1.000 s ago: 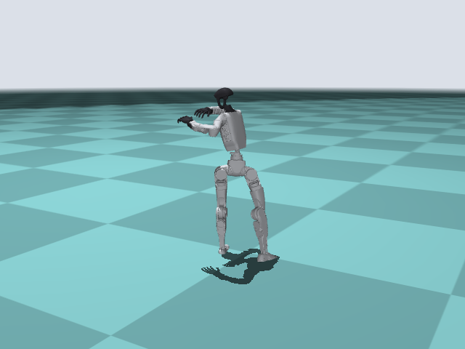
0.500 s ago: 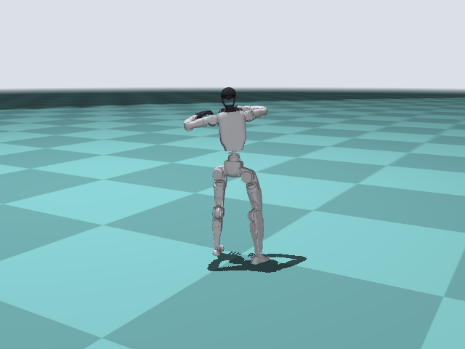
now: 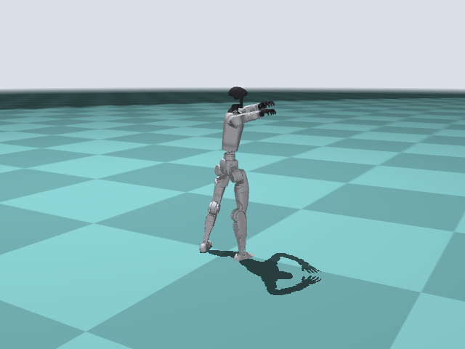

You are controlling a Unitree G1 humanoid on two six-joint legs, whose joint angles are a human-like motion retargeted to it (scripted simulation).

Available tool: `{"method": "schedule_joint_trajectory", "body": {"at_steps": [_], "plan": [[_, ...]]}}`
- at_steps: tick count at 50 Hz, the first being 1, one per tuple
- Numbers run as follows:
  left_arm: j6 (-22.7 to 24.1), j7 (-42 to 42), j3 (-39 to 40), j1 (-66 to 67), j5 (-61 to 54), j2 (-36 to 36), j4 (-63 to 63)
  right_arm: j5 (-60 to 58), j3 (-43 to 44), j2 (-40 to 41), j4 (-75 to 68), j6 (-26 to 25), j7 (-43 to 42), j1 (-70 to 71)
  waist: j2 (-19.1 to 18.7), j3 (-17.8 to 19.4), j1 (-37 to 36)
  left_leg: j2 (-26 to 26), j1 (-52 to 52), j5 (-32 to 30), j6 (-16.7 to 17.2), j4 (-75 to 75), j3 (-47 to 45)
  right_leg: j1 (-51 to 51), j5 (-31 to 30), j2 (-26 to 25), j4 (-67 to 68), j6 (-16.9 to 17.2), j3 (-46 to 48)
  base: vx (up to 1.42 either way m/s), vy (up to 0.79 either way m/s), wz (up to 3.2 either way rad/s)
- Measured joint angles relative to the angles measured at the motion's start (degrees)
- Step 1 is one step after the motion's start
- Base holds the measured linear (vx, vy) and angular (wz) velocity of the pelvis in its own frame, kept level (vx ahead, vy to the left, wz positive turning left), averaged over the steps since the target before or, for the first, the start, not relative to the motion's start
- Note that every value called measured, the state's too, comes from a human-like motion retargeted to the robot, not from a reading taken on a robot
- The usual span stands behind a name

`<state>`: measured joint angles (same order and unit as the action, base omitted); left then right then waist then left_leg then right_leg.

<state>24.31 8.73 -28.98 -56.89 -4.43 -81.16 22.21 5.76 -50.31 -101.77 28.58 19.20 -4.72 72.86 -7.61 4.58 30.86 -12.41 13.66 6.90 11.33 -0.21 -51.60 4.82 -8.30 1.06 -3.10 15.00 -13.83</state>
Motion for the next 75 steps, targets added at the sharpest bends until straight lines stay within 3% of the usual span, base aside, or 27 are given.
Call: {"method": "schedule_joint_trajectory", "body": {"at_steps": [7,13,15,17,25,35,43,52,63,70,75], "plan": [[-0.12,-0.16,-9.20,-10.32,-0.86,8.70,-5.94,1.63,-0.79,-9.20,-5.31,-0.23,-2.22,2.60,-8.12,-1.41,12.85,-0.87,2.44,-1.13,-0.06,-0.79,-5.13,0.07,-0.53,-2.84,-1.02,0.00,-3.73,0.14,-0.11,-0.66],[0.41,-2.26,-15.55,-15.89,0.01,13.87,-5.88,2.69,-10.58,-13.16,-4.72,0.30,-0.22,11.68,-12.26,-2.47,14.69,-2.19,5.08,-2.81,0.06,-2.67,-8.33,-0.95,-1.38,-6.20,-1.90,0.00,-5.30,0.13,-0.15,-0.44],[0.59,-3.30,-21.18,-22.60,0.21,17.21,-5.49,1.99,-25.32,-18.81,-0.88,0.25,0.40,26.40,-11.69,-3.48,10.82,-2.96,5.17,-3.16,0.09,-2.60,-8.59,-0.98,-1.59,-7.18,-1.90,0.00,-5.13,0.10,-0.17,-0.09],[0.84,-3.97,-23.69,-25.71,0.59,18.37,-4.26,1.45,-29.91,-20.47,1.35,0.17,0.74,31.84,-10.87,-3.64,8.49,-3.84,5.52,-3.46,0.24,-2.53,-8.18,-1.60,-1.64,-7.96,-1.90,0.00,-4.35,0.08,-0.15,0.18],[1.38,-2.88,-22.19,-29.16,1.54,19.76,-2.14,2.30,-29.91,-18.20,3.12,-0.23,0.45,32.92,-7.43,-3.48,-2.31,-6.75,3.58,-3.67,0.81,-2.33,-1.85,-2.98,-1.06,-8.47,-1.90,0.00,1.57,0.02,-0.06,0.72],[1.26,-3.28,-13.35,-23.16,2.71,14.31,-0.74,1.86,-29.91,-8.54,2.72,-0.52,-0.36,33.22,-2.62,-1.78,-16.25,-8.43,-3.09,-3.73,0.76,-2.75,8.62,-0.59,0.83,-7.14,0.69,0.00,10.03,-0.03,0.00,0.92],[0.90,-4.54,-11.96,-20.84,3.25,10.80,-0.70,0.10,-28.51,-2.46,4.77,-0.66,-0.43,32.32,-1.48,-1.31,-20.77,-8.53,-7.27,-4.15,1.19,-2.57,12.64,0.86,1.11,-6.10,0.29,0.00,13.50,-0.02,-0.01,0.44],[1.58,-5.80,-17.19,-23.30,1.81,9.96,-1.28,2.70,-27.08,-5.81,6.03,0.36,0.71,27.48,-4.23,-2.46,-14.79,-7.97,-4.86,-3.91,0.84,-2.29,7.01,0.93,0.21,-6.87,-1.06,0.00,8.92,0.02,-0.04,-0.49],[1.26,-3.02,-19.29,-28.59,0.06,20.36,-7.96,1.86,-29.91,-23.22,5.86,0.86,0.08,31.15,-8.16,-1.26,2.92,-7.81,0.80,-5.00,0.29,-2.51,-2.90,0.29,-1.49,-10.16,-1.90,0.00,1.59,0.02,-0.08,-0.81],[0.79,-2.81,-19.83,-29.48,0.43,26.86,-11.23,4.75,-29.91,-27.23,7.66,1.37,2.76,30.26,-7.32,-0.45,10.87,-6.49,3.25,-4.63,-0.87,-0.91,-6.73,-0.51,-1.41,-9.52,-1.90,0.00,-2.76,-0.02,0.02,-0.55],[1.50,-3.63,-24.16,-32.22,1.49,26.90,-8.67,3.86,-29.91,-27.19,7.85,1.16,1.92,30.05,-6.03,-0.46,9.32,-6.06,3.95,-4.50,-1.21,-0.39,-7.42,-0.99,-1.36,-9.14,-1.90,0.00,-3.38,-0.01,0.01,-0.14]]}}
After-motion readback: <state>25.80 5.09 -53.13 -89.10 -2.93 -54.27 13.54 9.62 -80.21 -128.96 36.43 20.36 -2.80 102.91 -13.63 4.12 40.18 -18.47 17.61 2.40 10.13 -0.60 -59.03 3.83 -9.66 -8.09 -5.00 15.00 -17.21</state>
